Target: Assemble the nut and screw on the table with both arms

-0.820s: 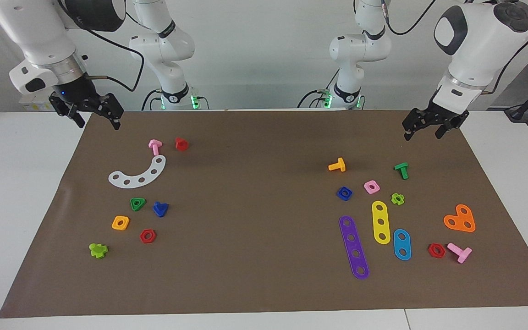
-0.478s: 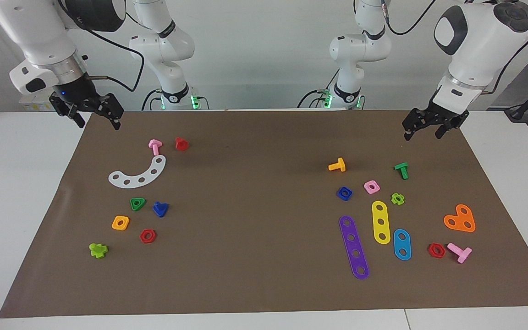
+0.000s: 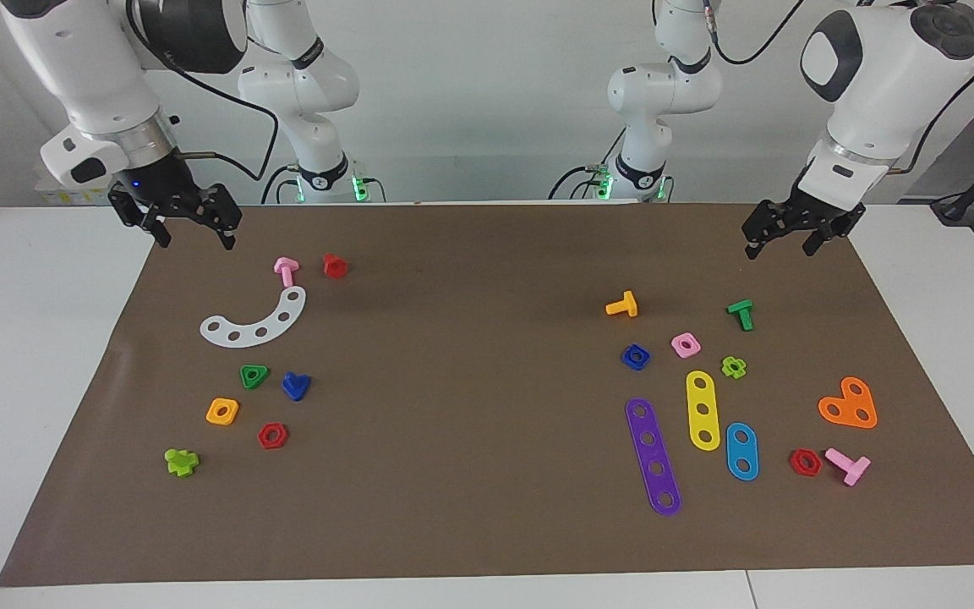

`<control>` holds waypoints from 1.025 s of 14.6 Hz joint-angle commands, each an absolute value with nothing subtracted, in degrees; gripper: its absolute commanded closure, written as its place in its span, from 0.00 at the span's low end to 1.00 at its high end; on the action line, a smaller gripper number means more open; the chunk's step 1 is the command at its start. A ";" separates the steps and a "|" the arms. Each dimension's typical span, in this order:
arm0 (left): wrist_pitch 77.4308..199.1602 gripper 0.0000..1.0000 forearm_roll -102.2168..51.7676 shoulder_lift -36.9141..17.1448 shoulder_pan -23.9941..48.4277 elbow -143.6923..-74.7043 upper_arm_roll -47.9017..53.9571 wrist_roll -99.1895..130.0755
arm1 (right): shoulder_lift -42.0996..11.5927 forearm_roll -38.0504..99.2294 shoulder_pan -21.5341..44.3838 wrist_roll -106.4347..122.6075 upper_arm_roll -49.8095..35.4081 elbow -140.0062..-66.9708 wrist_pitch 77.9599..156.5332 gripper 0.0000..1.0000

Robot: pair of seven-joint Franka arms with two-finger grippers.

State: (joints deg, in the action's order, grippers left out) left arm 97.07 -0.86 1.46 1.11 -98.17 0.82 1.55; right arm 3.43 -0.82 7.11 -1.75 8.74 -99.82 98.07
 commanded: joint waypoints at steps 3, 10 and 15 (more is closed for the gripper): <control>97.56 0.00 -1.85 3.08 0.62 -99.76 1.05 1.58 | -3.58 0.52 9.31 5.07 8.35 -103.88 111.23 0.00; 97.56 0.00 -1.85 3.08 0.62 -99.76 1.05 1.58 | -14.58 3.60 10.81 14.32 8.26 -112.84 133.75 0.00; 97.56 0.00 -1.93 3.08 0.62 -99.76 1.05 1.58 | -16.51 4.31 11.16 15.64 8.26 -115.66 138.86 0.11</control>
State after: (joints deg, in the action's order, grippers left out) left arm 97.07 -0.86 1.46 1.11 -98.17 0.82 1.55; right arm -16.91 2.51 11.42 12.88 8.51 -113.75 136.62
